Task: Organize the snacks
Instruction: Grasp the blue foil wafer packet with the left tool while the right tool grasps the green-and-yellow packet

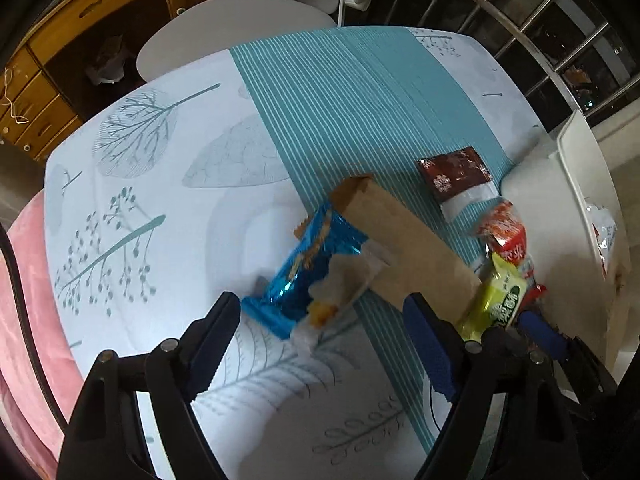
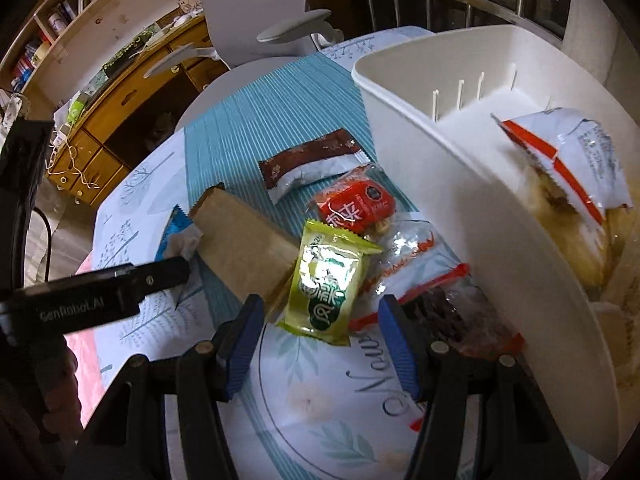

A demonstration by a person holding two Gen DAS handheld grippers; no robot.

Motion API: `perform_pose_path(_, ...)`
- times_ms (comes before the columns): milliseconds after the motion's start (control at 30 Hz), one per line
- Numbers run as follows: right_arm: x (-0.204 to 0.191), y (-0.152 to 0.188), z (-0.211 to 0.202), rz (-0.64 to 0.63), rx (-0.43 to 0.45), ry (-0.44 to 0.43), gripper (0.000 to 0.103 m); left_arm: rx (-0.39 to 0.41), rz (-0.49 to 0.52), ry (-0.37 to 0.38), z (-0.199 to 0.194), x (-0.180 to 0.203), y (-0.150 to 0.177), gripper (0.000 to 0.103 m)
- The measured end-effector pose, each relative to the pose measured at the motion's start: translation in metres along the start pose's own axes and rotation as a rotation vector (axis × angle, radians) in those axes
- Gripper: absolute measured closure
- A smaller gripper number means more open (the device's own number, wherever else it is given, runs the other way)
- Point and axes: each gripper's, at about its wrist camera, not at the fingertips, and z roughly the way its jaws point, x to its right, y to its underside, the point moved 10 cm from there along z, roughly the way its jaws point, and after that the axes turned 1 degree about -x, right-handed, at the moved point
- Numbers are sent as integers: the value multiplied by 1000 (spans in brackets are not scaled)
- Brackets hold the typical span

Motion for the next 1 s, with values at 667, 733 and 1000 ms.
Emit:
perform_pose_path(667, -3, -3, 23, -63, -77, 16, 62, -14, 20, -25, 18, 5, -5, 66)
perform_pose_path(733, -4, -2, 23, -63, -84, 14, 62, -20, 1, -21, 15, 1, 1, 68)
perform_pose_path(1000, -6, 7, 13, -68, -108, -2, 62, -54, -81, -18, 6, -10, 35, 70)
